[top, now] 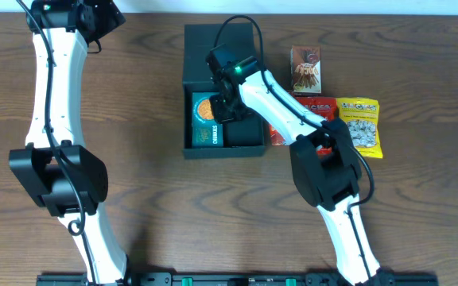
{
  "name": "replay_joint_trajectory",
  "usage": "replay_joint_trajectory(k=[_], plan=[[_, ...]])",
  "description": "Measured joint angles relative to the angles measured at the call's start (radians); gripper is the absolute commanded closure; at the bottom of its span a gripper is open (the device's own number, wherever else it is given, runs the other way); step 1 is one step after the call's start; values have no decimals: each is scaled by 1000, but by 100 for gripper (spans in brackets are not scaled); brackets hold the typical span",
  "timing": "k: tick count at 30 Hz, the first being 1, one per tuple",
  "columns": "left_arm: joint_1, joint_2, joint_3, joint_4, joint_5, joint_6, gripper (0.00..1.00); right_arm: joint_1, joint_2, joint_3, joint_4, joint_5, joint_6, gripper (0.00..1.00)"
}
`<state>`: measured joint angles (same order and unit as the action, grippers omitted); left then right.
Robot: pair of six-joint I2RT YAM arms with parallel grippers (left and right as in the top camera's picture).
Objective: Pack container
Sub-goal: 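Carry the teal cookie box into the black box and lower it, then release the cookie box and lift the right gripper out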
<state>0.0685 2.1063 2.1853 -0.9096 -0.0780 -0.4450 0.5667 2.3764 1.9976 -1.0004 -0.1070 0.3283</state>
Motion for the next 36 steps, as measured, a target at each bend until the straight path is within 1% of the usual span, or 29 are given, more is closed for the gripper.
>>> replay_joint_trajectory(k=[2, 7, 10, 17, 21, 24, 26, 28, 31, 35, 36], plan=[[0, 0, 0, 0, 0, 0, 2, 0, 0, 0, 3, -17, -5, 98], [0, 0, 0, 0, 0, 0, 2, 0, 0, 0, -12, -55, -3, 98], [0, 0, 0, 0, 0, 0, 2, -6, 0, 0, -23, -123, -2, 98], [0, 0, 0, 0, 0, -11, 2, -8, 0, -1, -88, -202, -9, 98], [0, 0, 0, 0, 0, -23, 2, -8, 0, -2, -103, -206, -11, 99], [0, 0, 0, 0, 0, -24, 2, -10, 0, -1, -108, -170, -12, 99], [0, 0, 0, -1, 0, -27, 2, -15, 0, 13, -140, -161, -19, 99], [0, 0, 0, -3, 0, -27, 2, -25, 0, 56, -200, -150, -34, 99], [0, 0, 0, -6, 0, -27, 3, -55, 0, 195, -286, -130, -68, 99], [0, 0, 0, -6, 0, -27, 2, -113, -4, 390, -320, -69, -138, 98], [0, 0, 0, -6, 0, -27, 2, -130, -7, 426, -318, -37, -158, 96]])
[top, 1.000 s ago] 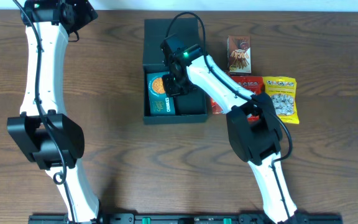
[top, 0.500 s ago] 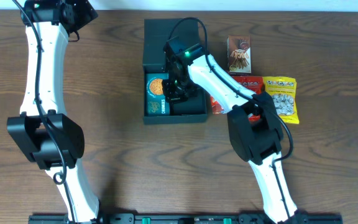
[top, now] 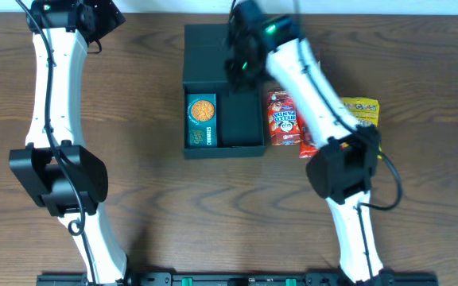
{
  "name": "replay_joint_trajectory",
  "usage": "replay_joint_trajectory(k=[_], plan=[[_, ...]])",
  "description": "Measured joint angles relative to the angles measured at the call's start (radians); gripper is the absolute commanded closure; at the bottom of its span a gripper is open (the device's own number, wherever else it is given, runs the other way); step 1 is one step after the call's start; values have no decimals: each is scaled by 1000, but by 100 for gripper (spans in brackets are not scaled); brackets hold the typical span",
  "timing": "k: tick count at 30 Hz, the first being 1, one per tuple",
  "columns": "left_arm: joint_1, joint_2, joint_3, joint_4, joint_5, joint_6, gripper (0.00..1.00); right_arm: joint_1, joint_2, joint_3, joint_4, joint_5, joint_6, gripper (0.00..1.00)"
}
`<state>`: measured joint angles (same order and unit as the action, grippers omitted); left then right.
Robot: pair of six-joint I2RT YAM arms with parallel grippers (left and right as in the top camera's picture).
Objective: Pack container
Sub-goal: 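Release the cookie box and lift the right gripper out, then grasp the brown Pocky box with the right gripper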
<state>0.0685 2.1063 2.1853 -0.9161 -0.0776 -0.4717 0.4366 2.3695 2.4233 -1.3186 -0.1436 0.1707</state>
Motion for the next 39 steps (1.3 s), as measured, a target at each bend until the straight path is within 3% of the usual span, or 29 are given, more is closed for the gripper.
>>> replay_joint_trajectory(k=[6, 8, 9, 10, 11, 12, 13, 14, 26, 39], plan=[[0, 0, 0, 0, 0, 0, 2, -139, -23, 38, 92, 168, -87, 97], [0, 0, 0, 0, 0, 0, 2, -194, -23, 0, 131, 187, -100, 91], [0, 0, 0, 0, 0, 0, 2, -223, -23, -27, 154, 189, -105, 82], [0, 0, 0, 0, 0, 0, 2, -254, -23, -58, 179, 190, -114, 64], [0, 0, 0, 0, 0, 0, 3, -276, -22, -82, 196, 189, -113, 39], [0, 0, 0, 0, 0, 0, 2, -304, -21, -114, 222, 186, -119, 23], [0, 0, 0, 0, 0, 0, 2, -336, -20, -150, 248, 180, -122, 9], [0, 0, 0, 0, 0, 0, 2, -347, -20, -163, 260, 177, -123, 1], [0, 0, 0, 0, 0, -3, 2, -344, -19, -351, 488, 129, -150, 1], [0, 0, 0, 0, 0, -3, 2, -307, 80, -358, 513, 189, -145, 1]])
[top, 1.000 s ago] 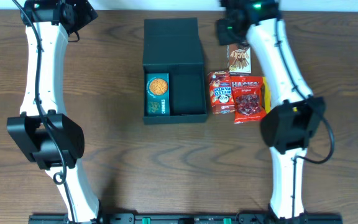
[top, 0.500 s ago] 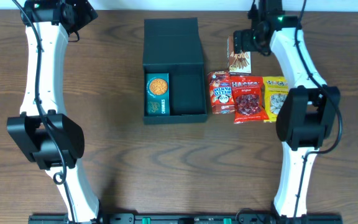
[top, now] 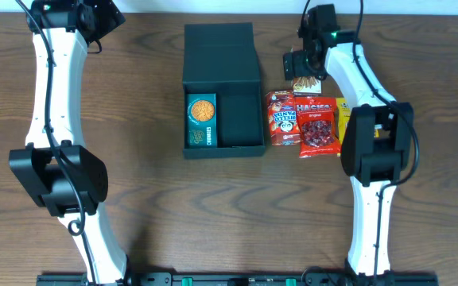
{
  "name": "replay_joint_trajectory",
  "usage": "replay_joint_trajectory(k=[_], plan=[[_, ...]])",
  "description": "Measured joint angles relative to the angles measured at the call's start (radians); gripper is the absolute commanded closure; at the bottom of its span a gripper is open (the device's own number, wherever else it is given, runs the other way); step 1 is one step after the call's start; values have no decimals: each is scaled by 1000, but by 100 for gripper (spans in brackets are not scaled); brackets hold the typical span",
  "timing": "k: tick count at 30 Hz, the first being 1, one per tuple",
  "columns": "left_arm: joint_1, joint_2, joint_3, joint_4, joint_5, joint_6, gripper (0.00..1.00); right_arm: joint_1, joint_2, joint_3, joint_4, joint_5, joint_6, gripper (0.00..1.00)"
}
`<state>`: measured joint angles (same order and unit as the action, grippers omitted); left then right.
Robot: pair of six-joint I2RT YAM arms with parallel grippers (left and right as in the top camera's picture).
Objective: Pack container
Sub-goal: 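Grasp the brown Pocky box with the right gripper, then lower the Pocky box into the black box beside the cookie box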
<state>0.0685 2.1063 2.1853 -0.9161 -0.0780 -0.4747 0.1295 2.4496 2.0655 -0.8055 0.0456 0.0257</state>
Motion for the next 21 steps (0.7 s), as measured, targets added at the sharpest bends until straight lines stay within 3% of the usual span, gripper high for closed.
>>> replay_joint_trajectory(k=[7, 13, 21], plan=[[0, 0, 0, 0, 0, 0, 3, 0, 16, -5, -2, 12, 13, 1], [0, 0, 0, 0, 0, 0, 3, 0, 17, -5, -5, 14, 21, 25], [0, 0, 0, 0, 0, 0, 2, 2, 17, -4, -8, 5, 27, 30]])
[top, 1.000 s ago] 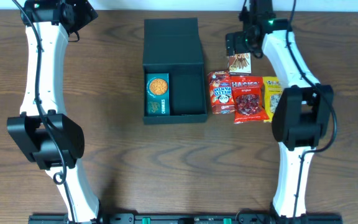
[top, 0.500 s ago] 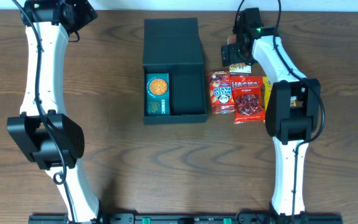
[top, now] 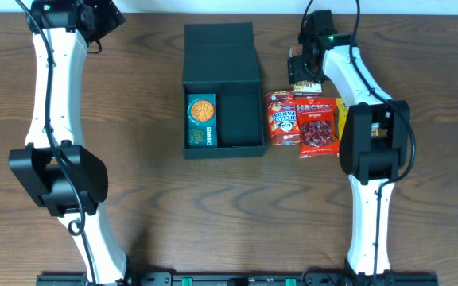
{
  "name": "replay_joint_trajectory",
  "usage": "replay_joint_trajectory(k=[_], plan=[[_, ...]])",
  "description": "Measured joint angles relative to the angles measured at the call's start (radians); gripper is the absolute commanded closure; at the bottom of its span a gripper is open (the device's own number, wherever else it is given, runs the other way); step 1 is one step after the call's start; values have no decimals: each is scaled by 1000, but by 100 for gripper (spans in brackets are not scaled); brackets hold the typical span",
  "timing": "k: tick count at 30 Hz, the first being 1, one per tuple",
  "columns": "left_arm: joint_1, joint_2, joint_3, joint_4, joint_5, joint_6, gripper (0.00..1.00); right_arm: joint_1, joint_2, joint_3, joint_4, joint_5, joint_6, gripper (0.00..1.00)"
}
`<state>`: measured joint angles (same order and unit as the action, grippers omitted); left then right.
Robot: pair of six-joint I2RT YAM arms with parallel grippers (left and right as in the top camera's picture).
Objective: Pack container
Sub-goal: 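Lower the Pocky box into the black box beside the cookie box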
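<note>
The black container [top: 243, 119] stands open at the middle of the table, its lid [top: 221, 52] folded back. A teal packet [top: 201, 121] lies flat in its left half; the right half shows bare black floor. My right gripper [top: 303, 65] hovers right of the lid, over a brown snack box whose lower edge [top: 312, 85] just peeks out. The gripper's fingers are dark and seen from above, so their state is unclear. My left gripper [top: 106, 17] is raised at the far left corner, away from everything.
Two red snack bags [top: 281, 117] [top: 317, 125] lie side by side right of the container. A yellow bag [top: 342, 119] is mostly hidden behind the right arm. Both arm bases stand at the near edge.
My right gripper has shifted slightly left and now covers more of the brown box. The packets, the container and the left arm are unchanged.
My right gripper was down in the container on the teal packet. Then the packet lay flat in the left half and the gripper was over the lid. Later it was over the brown box at the right, where it remains. The left arm never moved.
</note>
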<state>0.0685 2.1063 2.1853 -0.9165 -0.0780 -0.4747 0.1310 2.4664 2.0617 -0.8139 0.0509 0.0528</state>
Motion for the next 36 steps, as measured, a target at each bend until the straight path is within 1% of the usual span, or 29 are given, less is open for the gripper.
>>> replay_joint_trajectory(k=[3, 6, 15, 20, 30, 33, 36], plan=[[0, 0, 0, 0, 0, 0, 2, 2, 0, 16, -28, -5, 4, 31], [0, 0, 0, 0, 0, 0, 2, 3, 0, 58, -91, -11, 7, 33], [0, 0, 0, 0, 0, 0, 2, 21, 0, 377, -356, -18, 8, 34], [0, 0, 0, 0, 0, 0, 2, 66, -1, 494, -501, -59, 9, 36], [0, 0, 0, 0, 0, 0, 3, 263, -1, 508, -677, -142, 64, 36], [0, 0, 0, 0, 0, 1, 2, 320, -1, 508, -710, -148, 84, 34], [0, 0, 0, -2, 0, 1, 2, 378, -1, 508, -745, -135, 150, 36]])
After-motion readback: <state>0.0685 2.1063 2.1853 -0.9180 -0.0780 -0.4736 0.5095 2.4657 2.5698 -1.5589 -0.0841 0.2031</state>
